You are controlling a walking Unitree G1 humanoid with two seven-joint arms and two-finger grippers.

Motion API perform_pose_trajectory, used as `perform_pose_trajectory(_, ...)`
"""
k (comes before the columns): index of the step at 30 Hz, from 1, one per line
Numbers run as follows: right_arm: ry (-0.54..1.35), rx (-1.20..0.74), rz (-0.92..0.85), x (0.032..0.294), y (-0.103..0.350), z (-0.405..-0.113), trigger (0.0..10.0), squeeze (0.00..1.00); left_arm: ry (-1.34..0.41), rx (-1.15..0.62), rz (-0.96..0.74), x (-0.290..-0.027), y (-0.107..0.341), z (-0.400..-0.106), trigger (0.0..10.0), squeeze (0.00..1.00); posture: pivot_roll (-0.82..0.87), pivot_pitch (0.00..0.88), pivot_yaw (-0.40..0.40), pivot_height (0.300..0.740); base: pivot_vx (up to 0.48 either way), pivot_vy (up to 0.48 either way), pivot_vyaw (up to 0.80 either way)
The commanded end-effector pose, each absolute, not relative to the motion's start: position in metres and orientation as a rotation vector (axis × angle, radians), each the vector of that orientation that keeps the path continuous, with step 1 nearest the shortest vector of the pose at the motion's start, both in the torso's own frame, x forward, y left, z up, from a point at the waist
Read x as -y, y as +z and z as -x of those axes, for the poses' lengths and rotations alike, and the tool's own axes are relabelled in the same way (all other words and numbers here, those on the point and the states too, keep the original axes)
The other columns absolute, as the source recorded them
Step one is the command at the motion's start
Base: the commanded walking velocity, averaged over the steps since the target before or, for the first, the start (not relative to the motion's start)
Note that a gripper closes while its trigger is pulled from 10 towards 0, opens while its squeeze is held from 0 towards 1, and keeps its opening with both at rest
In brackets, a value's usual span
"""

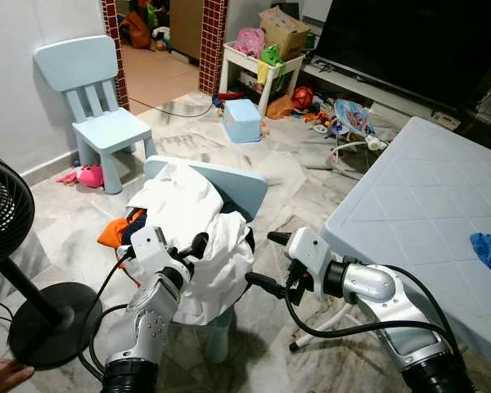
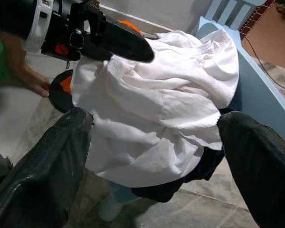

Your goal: Hang hanger

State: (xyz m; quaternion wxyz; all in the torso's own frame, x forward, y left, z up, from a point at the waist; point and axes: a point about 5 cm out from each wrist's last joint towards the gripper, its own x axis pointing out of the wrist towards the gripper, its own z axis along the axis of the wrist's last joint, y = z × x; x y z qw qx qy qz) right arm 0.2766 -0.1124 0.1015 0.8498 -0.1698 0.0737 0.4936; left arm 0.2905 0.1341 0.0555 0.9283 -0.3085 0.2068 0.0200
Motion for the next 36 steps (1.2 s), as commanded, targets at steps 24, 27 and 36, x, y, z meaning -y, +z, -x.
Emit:
perform_pose_trajectory(24,1.049,-0.154,0.397,0.113,0.099,-0.276,10.0,0.00,0.149,-0.456,0.712,-0.125,0.056,-0.289,10.0,0.00,-0.08,0.000,-0.158,0.740,0.000,0.000,0.00)
perform_pose_trajectory(27,1.049,-0.156,0.398,0.114,0.099,-0.276,10.0,0.00,0.118,-0.426,0.708,-0.123,0.064,-0.292,10.0,0.00,-0.08,0.000,-0.158,0.740,0.000,0.000,0.00)
perform_pose_trajectory(36,1.050,-0.156,0.398,0.113,0.097,-0.277,10.0,0.00,0.044,-0.357,0.774,-0.116,0.088,-0.288,0.0,0.00,-0.07,0.000,-0.156,0.740,0.000,0.000,0.00)
